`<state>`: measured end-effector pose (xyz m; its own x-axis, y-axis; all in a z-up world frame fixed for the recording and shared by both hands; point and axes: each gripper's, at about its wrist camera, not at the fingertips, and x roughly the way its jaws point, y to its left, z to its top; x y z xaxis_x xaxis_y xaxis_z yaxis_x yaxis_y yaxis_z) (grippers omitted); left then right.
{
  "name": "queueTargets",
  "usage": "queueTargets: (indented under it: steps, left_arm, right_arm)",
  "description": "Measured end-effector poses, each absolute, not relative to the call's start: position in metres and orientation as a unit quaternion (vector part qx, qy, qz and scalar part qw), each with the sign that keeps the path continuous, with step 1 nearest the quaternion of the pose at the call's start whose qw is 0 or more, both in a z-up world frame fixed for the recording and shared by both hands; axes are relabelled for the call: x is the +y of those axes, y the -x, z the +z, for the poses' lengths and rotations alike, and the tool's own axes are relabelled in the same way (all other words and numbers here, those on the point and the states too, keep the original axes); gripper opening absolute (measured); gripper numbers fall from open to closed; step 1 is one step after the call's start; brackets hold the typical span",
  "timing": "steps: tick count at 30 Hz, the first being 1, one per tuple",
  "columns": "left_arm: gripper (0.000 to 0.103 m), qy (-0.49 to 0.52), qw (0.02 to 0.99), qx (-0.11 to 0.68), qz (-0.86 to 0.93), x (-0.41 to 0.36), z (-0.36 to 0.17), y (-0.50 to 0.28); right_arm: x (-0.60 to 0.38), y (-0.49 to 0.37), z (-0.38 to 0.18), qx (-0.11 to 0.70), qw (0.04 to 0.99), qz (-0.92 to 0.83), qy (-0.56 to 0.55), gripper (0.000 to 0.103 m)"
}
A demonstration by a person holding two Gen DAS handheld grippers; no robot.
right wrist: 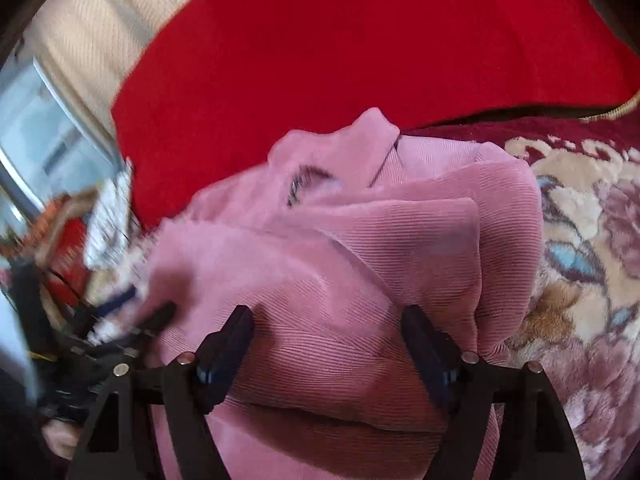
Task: Fold large clothes
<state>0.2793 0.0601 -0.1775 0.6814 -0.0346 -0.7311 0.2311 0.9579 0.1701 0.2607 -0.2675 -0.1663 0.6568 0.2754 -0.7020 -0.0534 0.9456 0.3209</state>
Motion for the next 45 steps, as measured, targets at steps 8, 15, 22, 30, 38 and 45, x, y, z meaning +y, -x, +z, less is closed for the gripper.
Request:
queueTargets:
  steps: [8,15,22,30,38,45]
  left_arm:
    - [0.084,-0.129,0.914,0.379,-0.065,0.061,-0.174,-0.277]
    - [0.084,-0.134,0.910,0.387,-0.059,0.060,-0.179,-0.280]
    - [0.084,-0.103,0.919,0.377,-0.053,0.071,-0.173,-0.281]
    - [0.086,-0.150,0.886,0.434,-0.053,0.059,-0.203,-0.293]
    - [0.097,-0.135,0.886,0.441,-0.040,0.064,-0.206,-0.296]
    - [0.103,-0.095,0.876,0.472,-0.040,0.075,-0.211,-0.304]
  right_arm:
    - [-0.264,-0.248,-0.144,0.360,0.924,0.075,-0.103,0.038]
    - [-0.265,-0.255,-0.158,0.391,0.910,0.068,-0.121,0.041]
    - [-0.245,-0.248,-0.153,0.382,0.920,0.058,-0.071,0.041]
    - [-0.227,-0.241,-0.156,0.371,0.928,0.030,-0.002,0.044]
    - [-0.222,-0.240,-0.156,0.365,0.931,0.021,0.022,0.044]
    - [-0.220,-0.240,-0.157,0.363,0.931,0.017,0.032,0.046]
